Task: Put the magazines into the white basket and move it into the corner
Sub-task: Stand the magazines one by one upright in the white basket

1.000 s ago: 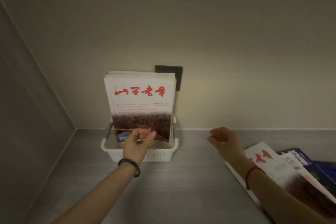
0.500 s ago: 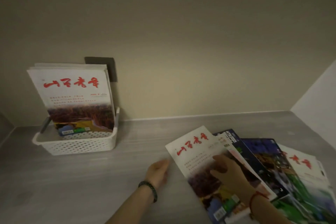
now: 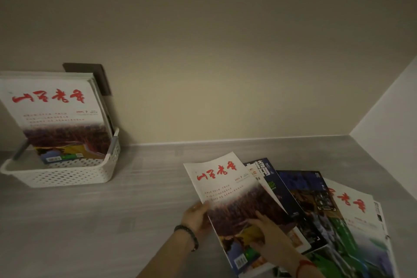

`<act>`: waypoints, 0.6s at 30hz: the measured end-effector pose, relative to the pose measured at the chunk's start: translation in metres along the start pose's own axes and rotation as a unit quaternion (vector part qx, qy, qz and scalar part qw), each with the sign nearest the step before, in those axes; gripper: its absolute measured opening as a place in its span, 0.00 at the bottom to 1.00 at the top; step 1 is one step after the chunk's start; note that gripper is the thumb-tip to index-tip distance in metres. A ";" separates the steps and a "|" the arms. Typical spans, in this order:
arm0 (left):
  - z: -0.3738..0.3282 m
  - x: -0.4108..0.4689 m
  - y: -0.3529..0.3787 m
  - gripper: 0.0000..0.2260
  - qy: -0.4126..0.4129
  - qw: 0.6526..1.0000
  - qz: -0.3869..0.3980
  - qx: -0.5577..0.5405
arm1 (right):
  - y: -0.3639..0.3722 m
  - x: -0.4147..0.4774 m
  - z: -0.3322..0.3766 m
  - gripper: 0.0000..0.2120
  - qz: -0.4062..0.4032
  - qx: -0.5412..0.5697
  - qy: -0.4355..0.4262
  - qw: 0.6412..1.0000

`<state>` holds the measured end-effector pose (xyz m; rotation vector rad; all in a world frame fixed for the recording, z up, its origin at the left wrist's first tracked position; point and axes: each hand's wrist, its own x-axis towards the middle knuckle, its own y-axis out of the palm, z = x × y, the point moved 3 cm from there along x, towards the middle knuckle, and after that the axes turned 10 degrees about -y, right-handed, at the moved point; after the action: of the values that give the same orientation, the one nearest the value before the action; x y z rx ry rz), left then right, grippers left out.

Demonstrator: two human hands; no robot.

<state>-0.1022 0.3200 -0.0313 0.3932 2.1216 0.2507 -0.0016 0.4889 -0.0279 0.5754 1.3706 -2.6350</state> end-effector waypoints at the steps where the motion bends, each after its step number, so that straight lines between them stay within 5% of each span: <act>1: 0.002 0.000 0.007 0.15 0.026 0.998 -0.017 0.056 | 0.000 0.000 -0.001 0.26 0.007 0.002 -0.002 1.000; 5: 0.000 -0.005 0.017 0.20 0.096 0.984 -0.072 0.129 | -0.003 0.000 -0.005 0.28 -0.013 0.075 -0.006 0.997; 9: -0.024 -0.021 -0.001 0.20 0.176 0.971 -0.040 0.156 | -0.026 0.008 -0.003 0.31 -0.161 0.055 -0.033 0.985; 12: -0.055 -0.044 -0.024 0.19 0.226 0.960 -0.010 0.166 | -0.048 0.024 0.017 0.30 -0.247 0.174 -0.071 0.951; 15: -0.086 -0.068 -0.051 0.20 0.258 0.953 0.029 0.159 | -0.062 0.047 0.046 0.19 -0.226 0.384 -0.075 0.892; 18: -0.115 -0.098 -0.083 0.18 0.283 0.947 0.049 0.146 | -0.077 0.061 0.093 0.08 -0.219 0.352 -0.101 0.904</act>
<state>-0.1635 0.2033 0.0801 0.6624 2.7230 0.1103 -0.1042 0.4630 0.0554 0.0205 0.4856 -3.4267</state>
